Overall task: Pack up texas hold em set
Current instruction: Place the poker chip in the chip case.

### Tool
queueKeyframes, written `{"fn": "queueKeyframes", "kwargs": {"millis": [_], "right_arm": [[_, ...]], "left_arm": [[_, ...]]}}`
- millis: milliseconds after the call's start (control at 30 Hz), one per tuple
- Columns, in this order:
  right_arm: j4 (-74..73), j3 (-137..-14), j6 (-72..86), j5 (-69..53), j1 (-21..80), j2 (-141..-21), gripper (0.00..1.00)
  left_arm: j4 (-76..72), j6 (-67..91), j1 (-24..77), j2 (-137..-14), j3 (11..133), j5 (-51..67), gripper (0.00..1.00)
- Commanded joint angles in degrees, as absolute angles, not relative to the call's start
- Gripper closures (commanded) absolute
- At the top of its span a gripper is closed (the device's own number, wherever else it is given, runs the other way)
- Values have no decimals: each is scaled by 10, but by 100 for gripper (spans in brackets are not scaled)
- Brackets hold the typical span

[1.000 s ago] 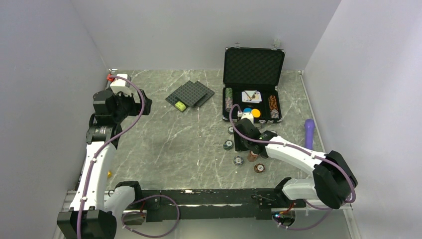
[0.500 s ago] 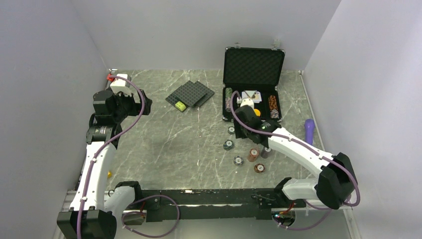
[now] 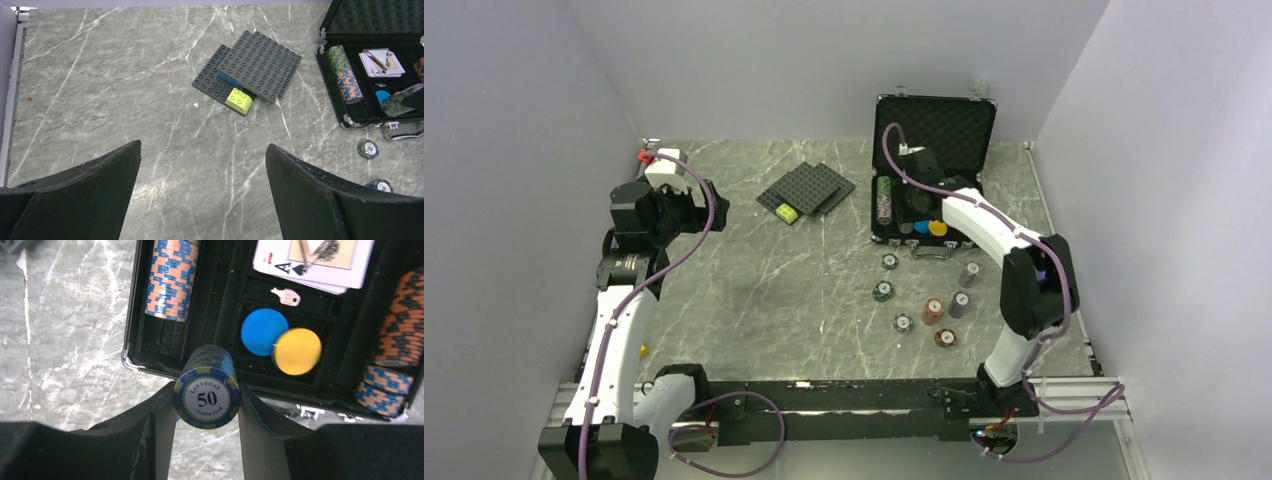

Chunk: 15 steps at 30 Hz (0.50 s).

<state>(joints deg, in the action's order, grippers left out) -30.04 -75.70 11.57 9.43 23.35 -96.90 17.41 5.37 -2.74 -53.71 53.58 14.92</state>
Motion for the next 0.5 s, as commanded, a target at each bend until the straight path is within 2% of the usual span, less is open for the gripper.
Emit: {"fn": "queueKeyframes", "kwargs": {"millis": [0, 467], "right_arm": [[-300, -826, 80, 68, 233, -1004, 100], [-366, -952, 64, 87, 219, -1150, 100]], "left_arm": [[162, 57, -25, -527, 538, 150, 2], [162, 57, -25, -531, 539, 152, 2]]}}
